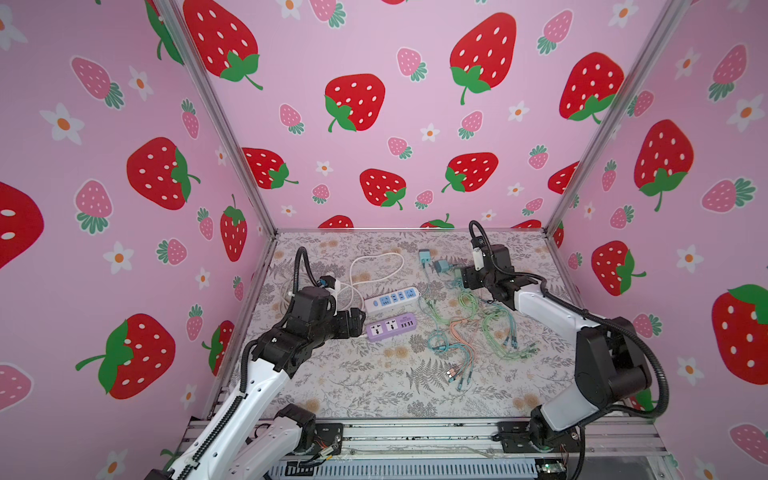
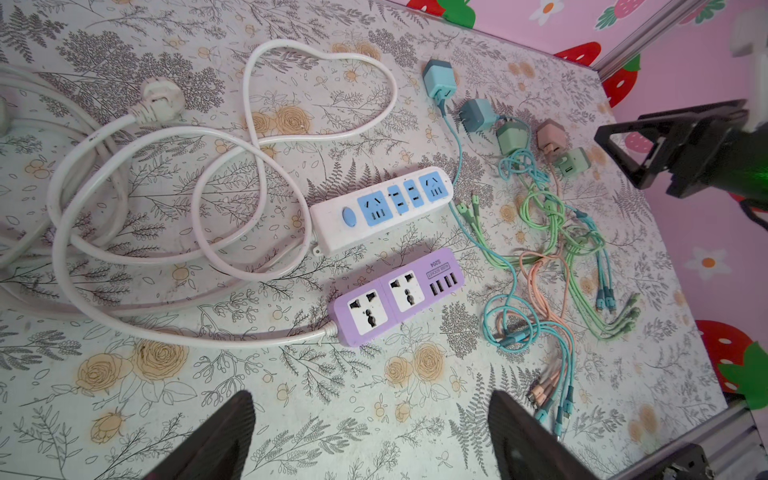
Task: Insert the plug
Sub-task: 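Reach the right gripper down to the pink charger while the left arm moves forward, then close the right gripper on the pink charger body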
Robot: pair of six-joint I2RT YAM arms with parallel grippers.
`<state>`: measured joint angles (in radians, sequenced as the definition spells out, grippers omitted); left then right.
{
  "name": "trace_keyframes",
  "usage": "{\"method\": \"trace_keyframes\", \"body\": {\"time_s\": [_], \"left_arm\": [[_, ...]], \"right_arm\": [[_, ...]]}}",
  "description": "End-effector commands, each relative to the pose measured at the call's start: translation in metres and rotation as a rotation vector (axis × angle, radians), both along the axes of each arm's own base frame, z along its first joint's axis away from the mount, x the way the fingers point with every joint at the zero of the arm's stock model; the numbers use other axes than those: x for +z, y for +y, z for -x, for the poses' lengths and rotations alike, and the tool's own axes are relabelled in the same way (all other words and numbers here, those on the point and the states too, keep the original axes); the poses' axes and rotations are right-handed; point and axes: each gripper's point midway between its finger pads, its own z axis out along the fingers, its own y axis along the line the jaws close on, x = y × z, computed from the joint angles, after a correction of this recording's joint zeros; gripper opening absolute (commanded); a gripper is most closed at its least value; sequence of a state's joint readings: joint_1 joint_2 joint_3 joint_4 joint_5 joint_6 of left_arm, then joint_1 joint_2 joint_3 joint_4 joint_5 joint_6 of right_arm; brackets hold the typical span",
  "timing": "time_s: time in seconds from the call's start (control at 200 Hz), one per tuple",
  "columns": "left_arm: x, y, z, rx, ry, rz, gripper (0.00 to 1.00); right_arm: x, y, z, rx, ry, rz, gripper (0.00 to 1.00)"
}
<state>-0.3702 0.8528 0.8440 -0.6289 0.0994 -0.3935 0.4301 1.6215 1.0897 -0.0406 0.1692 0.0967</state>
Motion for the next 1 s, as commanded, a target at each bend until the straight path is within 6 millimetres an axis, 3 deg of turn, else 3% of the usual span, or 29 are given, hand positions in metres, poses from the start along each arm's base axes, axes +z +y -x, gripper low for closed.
{"method": "trace_keyframes", "body": {"time_s": [0.0,0.18,0.3,0.825,0.99], "left_arm": [[-0.003,0.003,0.014,-0.002,0.035,0.001,0.90],[0.001,0.005,0.021,-0.007,0.029,0.005,0.89],[0.002,0.005,0.022,-0.010,0.024,0.000,0.89],[0.001,0.002,0.022,-0.030,0.042,-0.003,0.88],[0.002,0.005,0.025,-0.031,0.044,-0.014,0.88]], "right_arm": [[-0.004,-0.020,-0.014,-0.120,0.027,-0.023,0.76],[-0.022,-0.058,-0.034,-0.318,0.074,-0.093,0.72],[-0.032,-0.072,-0.042,-0.381,0.080,-0.130,0.71],[-0.075,-0.073,-0.093,-0.433,0.122,-0.143,0.68],[-0.090,-0.074,-0.098,-0.461,0.145,-0.141,0.67]]}}
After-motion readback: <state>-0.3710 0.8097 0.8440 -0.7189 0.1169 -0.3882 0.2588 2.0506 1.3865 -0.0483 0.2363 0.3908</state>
